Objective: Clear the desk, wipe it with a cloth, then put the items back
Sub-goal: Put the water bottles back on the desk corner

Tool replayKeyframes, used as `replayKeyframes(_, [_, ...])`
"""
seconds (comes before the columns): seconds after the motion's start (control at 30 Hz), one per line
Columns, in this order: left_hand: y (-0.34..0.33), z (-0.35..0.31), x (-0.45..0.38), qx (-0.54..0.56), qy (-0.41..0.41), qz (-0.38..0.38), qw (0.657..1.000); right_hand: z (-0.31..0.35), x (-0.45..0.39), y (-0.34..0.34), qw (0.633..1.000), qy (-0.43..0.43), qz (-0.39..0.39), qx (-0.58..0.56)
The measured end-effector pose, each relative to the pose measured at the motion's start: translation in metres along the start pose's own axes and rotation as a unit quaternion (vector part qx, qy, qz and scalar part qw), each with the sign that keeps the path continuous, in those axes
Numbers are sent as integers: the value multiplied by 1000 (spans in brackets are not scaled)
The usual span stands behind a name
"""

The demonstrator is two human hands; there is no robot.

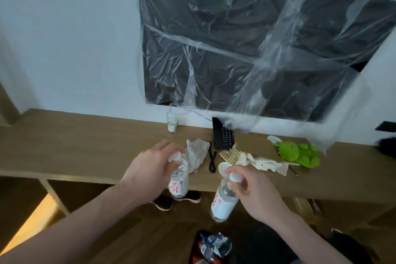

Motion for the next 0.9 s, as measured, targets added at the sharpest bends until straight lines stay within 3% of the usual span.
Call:
replayKeyframes(0.17, [92,56,21,43,35,-155,986,110,-51,-20,996,76,-31,-25])
replayKeyframes(0.27, [122,94,41,56,68,-205,975,160,-78,-47,991,92,-43,-89])
replayKeyframes(0.57, [180,208,73,18,153,-179,972,280,-140,-108,975,155,-36,-152])
replayKeyframes(0.9, [222,323,62,4,209,-193,958,349,-224,-169,970,170,36,-170])
Point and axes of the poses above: each hand's wrist, its own x-axis away from the middle knuckle, its own y-axis out of the back of the hand, z = x × y, the point moved 7 cm from there along -x, towards the middle knuckle, and after that the axes turned 3 degrees about -y, right-handed, at the moved point
